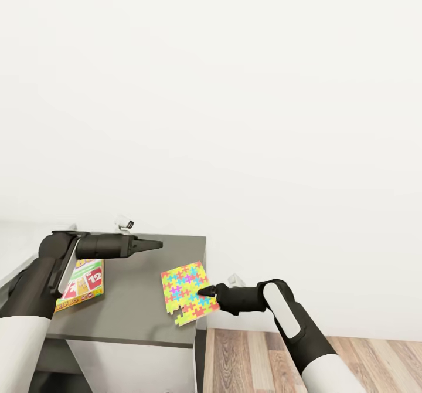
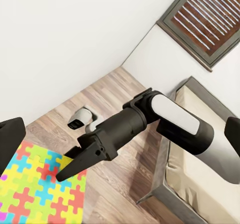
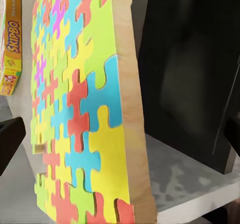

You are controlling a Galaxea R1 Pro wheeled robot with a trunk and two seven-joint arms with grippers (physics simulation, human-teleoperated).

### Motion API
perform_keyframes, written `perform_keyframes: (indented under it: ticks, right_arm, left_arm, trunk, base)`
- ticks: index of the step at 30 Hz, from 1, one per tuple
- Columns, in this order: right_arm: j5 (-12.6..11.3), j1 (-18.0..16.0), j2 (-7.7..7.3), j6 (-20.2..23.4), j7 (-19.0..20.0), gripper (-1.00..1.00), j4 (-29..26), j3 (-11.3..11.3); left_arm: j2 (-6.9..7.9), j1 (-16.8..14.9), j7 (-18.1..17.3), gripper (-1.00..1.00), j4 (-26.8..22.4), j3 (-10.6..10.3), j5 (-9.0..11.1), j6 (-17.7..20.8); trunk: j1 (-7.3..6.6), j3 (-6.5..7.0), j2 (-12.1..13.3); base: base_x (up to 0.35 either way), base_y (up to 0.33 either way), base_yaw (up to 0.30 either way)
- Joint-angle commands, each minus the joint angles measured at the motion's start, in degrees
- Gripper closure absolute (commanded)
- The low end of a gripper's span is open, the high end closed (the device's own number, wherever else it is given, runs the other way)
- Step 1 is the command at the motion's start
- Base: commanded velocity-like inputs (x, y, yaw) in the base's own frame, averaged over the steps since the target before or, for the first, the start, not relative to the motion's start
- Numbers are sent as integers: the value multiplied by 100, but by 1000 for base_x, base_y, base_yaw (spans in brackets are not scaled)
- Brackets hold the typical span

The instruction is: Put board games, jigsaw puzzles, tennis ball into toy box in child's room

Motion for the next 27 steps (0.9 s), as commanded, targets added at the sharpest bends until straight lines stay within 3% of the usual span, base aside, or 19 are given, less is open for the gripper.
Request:
perform_keyframes:
  ticks: [1,3,27]
  right_arm:
    - [61,-6,11,17,54,-100,-1,-5]
    - [63,-8,29,17,54,-100,-1,-2]
    - [66,-30,70,17,53,-100,-1,39]
  left_arm:
    - [1,-3,-21,-100,-1,0,0,60]
    - [2,-3,-21,-100,-1,-1,-1,62]
    - [21,-3,-31,-100,-1,23,6,70]
  trunk:
    - [22,-24,-45]
    - [66,-60,-125]
    - [22,-24,-45]
  base:
    - [0,0,0]
    - [0,0,0]
    - [0,0,0]
